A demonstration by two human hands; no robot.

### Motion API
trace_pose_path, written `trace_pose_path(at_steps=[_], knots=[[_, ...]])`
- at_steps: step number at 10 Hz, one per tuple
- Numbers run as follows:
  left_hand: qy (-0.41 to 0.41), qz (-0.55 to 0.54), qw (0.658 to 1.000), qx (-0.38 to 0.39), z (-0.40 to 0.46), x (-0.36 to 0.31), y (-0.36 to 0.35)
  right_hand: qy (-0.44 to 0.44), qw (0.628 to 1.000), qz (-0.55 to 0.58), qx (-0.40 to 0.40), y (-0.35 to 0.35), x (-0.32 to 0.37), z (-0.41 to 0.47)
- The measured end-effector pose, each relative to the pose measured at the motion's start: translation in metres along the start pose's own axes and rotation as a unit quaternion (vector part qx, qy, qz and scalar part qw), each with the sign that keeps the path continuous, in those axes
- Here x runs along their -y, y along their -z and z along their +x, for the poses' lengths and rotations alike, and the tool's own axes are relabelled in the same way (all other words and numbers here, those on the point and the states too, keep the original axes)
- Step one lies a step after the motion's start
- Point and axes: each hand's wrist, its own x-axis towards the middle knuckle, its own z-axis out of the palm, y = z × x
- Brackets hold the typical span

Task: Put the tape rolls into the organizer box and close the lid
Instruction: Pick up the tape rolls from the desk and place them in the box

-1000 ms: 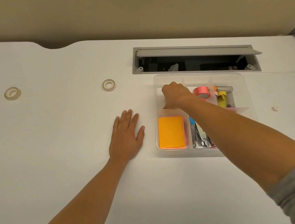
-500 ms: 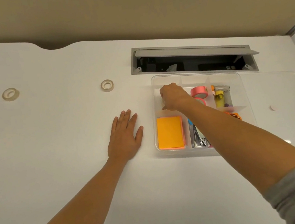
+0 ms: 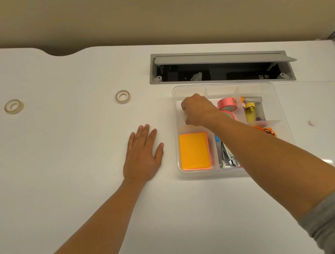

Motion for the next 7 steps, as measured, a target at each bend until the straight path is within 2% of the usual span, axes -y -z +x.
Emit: trace_pose_path(at_steps=[3, 5, 7], knots=[[-0.002, 0.002, 1.000, -0.001, -0.0003, -0.0004, 0.0012, 0.004, 1.000, 0.009, 0.002, -0.0016, -0.0016, 0.0023], [-0.003, 0.001, 1.000, -0.004, -0.0009, -0.0012, 0.0019, 0.003, 0.999, 0.024, 0.037, -0.0023, -0.0004, 0.0045], [-0.001, 0.001, 1.000, -0.002, -0.0015, -0.0013, 0.0030, 0.046, 0.991, 0.040, 0.116, 0.0076, -0.0080, -0.0034]])
